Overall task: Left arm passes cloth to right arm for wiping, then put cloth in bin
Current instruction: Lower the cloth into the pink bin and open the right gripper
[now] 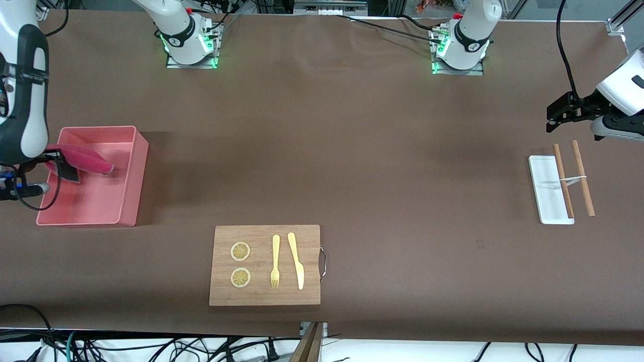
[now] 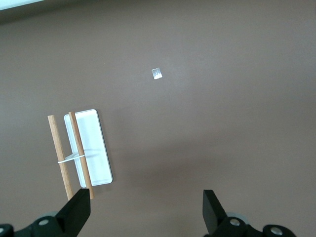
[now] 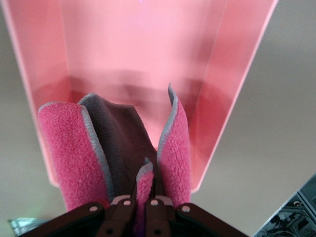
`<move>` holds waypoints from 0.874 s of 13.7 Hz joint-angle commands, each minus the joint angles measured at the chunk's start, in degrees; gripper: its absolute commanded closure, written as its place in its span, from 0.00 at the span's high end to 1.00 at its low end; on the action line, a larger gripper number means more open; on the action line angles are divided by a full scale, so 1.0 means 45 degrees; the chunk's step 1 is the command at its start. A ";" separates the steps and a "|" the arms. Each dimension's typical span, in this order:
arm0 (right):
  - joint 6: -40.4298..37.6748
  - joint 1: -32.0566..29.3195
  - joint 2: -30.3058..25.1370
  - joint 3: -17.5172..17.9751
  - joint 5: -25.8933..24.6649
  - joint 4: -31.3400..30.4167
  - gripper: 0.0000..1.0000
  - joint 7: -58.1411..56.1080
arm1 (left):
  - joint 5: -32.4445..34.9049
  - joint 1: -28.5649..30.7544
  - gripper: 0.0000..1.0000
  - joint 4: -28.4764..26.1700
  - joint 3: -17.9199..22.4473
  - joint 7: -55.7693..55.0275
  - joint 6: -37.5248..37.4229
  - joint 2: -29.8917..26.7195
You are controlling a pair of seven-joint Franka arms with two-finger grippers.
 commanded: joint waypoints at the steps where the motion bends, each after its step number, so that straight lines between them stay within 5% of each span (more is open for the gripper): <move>1: 0.1358 -0.0050 -0.0143 0.0061 0.0024 -0.1197 0.00 -0.0193 | 0.0187 0.0036 1.00 0.0348 -0.0101 -0.0150 -0.0164 0.0151; 12: 0.5208 -0.0050 0.1693 0.0549 0.1782 -0.2371 0.00 -0.0212 | 0.0187 0.0036 1.00 0.0348 -0.0101 -0.0150 -0.0184 0.0151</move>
